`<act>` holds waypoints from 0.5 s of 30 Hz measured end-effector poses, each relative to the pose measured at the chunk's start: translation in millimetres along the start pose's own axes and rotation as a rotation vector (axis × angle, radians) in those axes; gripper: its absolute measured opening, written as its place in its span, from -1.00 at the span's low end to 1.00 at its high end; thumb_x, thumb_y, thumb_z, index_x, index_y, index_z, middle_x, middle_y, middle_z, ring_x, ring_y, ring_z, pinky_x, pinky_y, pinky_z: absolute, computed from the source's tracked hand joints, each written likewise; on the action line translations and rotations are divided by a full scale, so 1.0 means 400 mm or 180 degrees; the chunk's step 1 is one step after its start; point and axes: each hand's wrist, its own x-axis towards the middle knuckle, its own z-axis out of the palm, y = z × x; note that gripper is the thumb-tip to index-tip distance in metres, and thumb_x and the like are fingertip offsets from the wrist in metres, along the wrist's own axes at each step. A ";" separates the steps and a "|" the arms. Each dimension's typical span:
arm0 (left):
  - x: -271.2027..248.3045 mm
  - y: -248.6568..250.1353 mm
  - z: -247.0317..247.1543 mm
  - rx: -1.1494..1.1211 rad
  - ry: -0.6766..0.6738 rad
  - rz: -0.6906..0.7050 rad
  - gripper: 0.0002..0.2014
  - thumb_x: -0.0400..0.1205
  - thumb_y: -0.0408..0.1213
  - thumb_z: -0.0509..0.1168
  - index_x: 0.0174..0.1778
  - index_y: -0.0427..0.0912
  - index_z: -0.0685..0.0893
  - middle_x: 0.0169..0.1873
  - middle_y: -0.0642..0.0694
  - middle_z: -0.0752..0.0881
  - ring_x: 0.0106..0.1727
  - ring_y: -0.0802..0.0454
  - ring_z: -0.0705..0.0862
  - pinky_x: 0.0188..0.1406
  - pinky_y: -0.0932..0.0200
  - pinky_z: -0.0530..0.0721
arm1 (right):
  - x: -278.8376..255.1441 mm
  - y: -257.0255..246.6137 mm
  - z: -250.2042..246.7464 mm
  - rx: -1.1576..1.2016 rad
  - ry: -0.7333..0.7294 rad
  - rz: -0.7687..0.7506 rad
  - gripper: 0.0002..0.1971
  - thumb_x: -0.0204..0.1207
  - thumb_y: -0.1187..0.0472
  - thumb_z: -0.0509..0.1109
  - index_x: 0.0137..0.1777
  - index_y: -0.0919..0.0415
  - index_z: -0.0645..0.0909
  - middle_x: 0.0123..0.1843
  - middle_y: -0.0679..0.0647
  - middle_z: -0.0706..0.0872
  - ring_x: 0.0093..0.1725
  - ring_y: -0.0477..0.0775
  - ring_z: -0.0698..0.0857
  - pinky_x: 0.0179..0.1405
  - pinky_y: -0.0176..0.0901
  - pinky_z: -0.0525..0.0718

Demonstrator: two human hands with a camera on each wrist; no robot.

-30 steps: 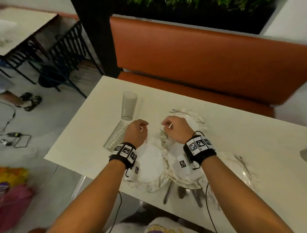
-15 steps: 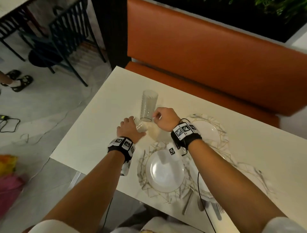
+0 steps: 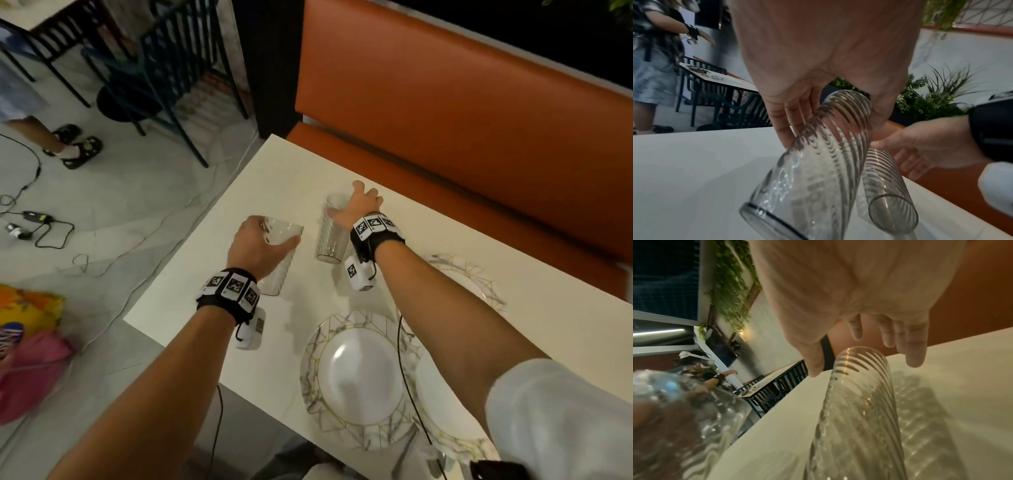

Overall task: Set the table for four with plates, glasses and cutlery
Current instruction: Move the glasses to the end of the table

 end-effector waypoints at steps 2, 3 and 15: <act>0.000 0.001 -0.004 -0.0090 0.0044 -0.0015 -0.17 0.43 0.28 0.60 0.47 -0.17 0.56 0.28 -0.07 0.71 0.26 -0.06 0.68 0.25 0.01 0.68 | 0.016 -0.001 0.018 0.0042 -0.0189 0.0143 0.05 0.34 -0.32 0.57 0.70 0.03 0.11 0.56 0.30 0.35 0.58 0.41 0.32 0.44 0.32 0.51; -0.001 0.002 -0.005 -0.0129 0.0063 -0.0032 -0.18 0.43 0.28 0.60 0.45 -0.17 0.57 0.25 -0.06 0.72 0.22 -0.03 0.68 0.24 0.02 0.69 | 0.022 0.001 0.026 0.0094 -0.0235 0.0197 0.05 0.35 -0.30 0.58 0.71 0.03 0.10 0.55 0.31 0.36 0.57 0.42 0.35 0.44 0.31 0.51; -0.016 0.089 0.005 -0.0117 -0.0063 0.0127 -0.02 0.44 0.28 0.56 0.71 -0.05 0.34 0.55 -0.11 0.60 0.51 -0.12 0.62 0.50 -0.20 0.61 | -0.099 0.099 -0.114 0.0684 -0.0246 -0.0302 0.24 0.21 -0.03 0.77 0.76 0.06 0.03 0.63 0.20 0.21 0.53 0.30 0.46 0.31 0.00 0.56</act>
